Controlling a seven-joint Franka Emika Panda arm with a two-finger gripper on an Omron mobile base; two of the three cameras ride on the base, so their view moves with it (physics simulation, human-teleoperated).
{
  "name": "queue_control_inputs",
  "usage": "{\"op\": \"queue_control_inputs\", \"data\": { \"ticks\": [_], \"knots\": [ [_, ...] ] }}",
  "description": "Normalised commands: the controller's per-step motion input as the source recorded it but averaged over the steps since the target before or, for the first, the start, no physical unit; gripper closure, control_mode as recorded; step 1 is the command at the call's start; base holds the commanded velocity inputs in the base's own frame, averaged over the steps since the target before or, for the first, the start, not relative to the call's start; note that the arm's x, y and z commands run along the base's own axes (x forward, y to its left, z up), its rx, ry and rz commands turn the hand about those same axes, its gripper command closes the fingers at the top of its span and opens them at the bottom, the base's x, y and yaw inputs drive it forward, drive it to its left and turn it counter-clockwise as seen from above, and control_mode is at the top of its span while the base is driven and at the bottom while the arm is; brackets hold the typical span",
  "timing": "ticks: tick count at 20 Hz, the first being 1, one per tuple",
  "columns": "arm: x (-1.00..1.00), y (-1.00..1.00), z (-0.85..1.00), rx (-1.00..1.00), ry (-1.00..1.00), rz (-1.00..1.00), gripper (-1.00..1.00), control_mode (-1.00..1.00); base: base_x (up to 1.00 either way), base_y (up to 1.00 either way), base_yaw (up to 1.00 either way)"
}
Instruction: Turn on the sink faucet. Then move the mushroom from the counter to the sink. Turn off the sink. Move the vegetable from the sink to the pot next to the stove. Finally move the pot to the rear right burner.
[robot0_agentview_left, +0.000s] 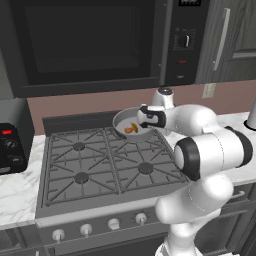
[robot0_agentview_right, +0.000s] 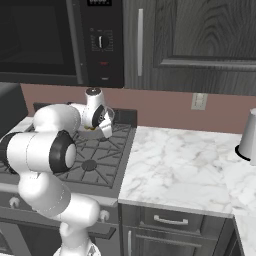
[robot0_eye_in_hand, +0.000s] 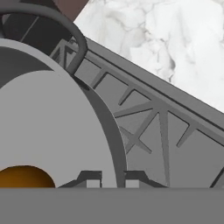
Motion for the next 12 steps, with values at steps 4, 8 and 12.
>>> {"op": "queue_control_inputs", "data": {
  "ticks": [4,8,12],
  "knots": [
    [0.08,0.05,-0.09,0.00,0.01,0.04,1.00,-1.00,0.00,0.00,0.00],
    [0.01,0.01,-0.08,0.00,0.02,0.02,1.00,-1.00,0.00,0.00,0.00],
    [0.00,0.00,-0.08,0.00,0.01,0.00,1.00,-1.00,0.00,0.00,0.00]
  ]
}}
